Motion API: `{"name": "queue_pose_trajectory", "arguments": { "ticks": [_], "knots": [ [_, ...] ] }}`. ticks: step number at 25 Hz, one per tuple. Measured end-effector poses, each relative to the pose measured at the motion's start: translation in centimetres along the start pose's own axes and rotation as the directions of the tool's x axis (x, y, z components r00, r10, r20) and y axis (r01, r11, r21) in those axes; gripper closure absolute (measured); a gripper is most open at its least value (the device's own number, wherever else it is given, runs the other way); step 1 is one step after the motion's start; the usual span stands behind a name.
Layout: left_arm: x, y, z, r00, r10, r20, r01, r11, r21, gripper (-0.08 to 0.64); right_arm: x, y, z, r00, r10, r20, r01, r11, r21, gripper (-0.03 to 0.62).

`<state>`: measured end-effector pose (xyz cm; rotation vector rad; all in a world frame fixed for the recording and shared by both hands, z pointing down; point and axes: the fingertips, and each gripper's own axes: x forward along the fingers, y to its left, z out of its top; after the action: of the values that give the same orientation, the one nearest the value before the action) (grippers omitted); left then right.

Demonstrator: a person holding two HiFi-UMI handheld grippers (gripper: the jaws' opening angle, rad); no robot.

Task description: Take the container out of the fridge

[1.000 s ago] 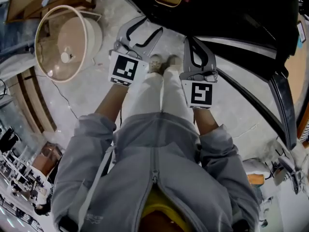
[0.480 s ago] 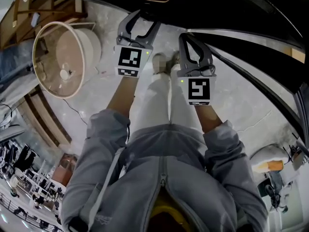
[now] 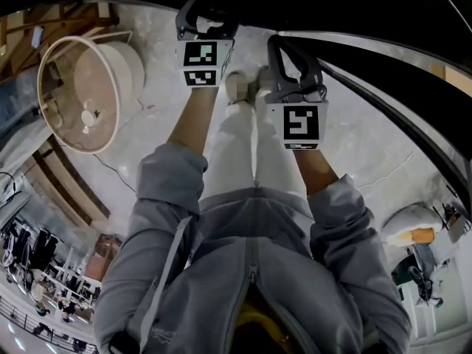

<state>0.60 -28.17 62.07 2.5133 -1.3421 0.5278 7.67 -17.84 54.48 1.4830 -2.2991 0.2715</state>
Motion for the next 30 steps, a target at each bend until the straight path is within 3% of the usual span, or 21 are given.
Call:
{"name": "queue_pose_trajectory", "arguments": {
  "ticks": [3,10,14,22,30],
  "knots": [
    [0.9,0.4,-1.4,0.999,0.026,-0.018,-0.027,0.999,-0.031,0.155,0.0,0.2,-0.1,1.000,-0.004,-0.002,0.004,1.000,0.005,0.592],
    [3.1,0.4,-2.9,0.999,0.020,-0.032,-0.023,0.996,-0.081,0.124,-0.1,0.5,-1.3,1.000,-0.009,-0.025,0.009,1.000,0.013,0.592],
    [4.1,1.1,-3.1,0.998,0.052,-0.031,-0.055,0.992,-0.113,0.103,-0.3,0.2,-1.5,0.999,-0.020,-0.028,0.020,1.000,0.019,0.592],
    [5.6,1.6,-2.3,0.995,0.096,-0.033,-0.098,0.992,-0.083,0.060,-0.6,-0.1,-1.9,0.999,-0.033,-0.034,0.035,0.999,0.040,0.592],
    [7.0,1.6,-2.8,0.993,0.098,-0.064,-0.101,0.994,-0.046,0.067,-0.7,0.4,-2.4,0.999,-0.022,-0.045,0.024,0.999,0.041,0.592]
  ]
}}
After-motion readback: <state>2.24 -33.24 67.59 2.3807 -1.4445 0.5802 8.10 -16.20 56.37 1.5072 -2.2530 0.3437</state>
